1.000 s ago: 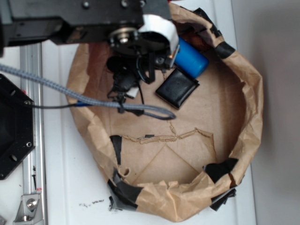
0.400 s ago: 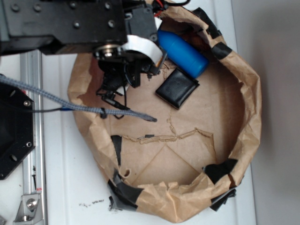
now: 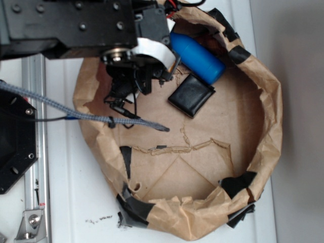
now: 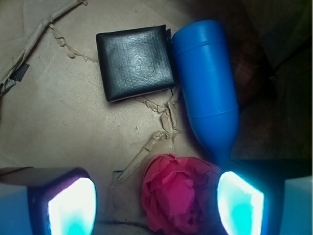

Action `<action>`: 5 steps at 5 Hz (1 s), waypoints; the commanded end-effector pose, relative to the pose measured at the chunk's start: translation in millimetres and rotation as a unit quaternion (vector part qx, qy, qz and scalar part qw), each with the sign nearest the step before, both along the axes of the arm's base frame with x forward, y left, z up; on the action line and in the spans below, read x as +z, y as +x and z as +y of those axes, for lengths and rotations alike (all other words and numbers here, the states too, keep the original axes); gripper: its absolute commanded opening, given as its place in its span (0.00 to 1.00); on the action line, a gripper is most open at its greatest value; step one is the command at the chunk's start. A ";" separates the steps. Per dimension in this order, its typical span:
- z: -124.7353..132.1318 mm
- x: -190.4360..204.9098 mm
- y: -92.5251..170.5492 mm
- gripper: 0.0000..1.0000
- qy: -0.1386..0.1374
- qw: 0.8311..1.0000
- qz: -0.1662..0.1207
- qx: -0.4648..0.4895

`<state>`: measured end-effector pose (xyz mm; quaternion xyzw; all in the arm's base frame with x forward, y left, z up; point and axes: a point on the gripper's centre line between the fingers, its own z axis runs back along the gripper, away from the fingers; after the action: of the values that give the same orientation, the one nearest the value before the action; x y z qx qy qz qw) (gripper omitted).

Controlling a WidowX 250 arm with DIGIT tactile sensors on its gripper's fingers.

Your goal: Grab the red paper.

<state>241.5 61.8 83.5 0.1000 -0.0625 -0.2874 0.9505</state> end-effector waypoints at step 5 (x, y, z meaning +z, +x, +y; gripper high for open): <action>-6.7 -34.3 3.8 1.00 -0.031 0.998 0.028 -0.048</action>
<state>242.9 50.3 42.2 0.0478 -0.0368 -0.3395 0.9387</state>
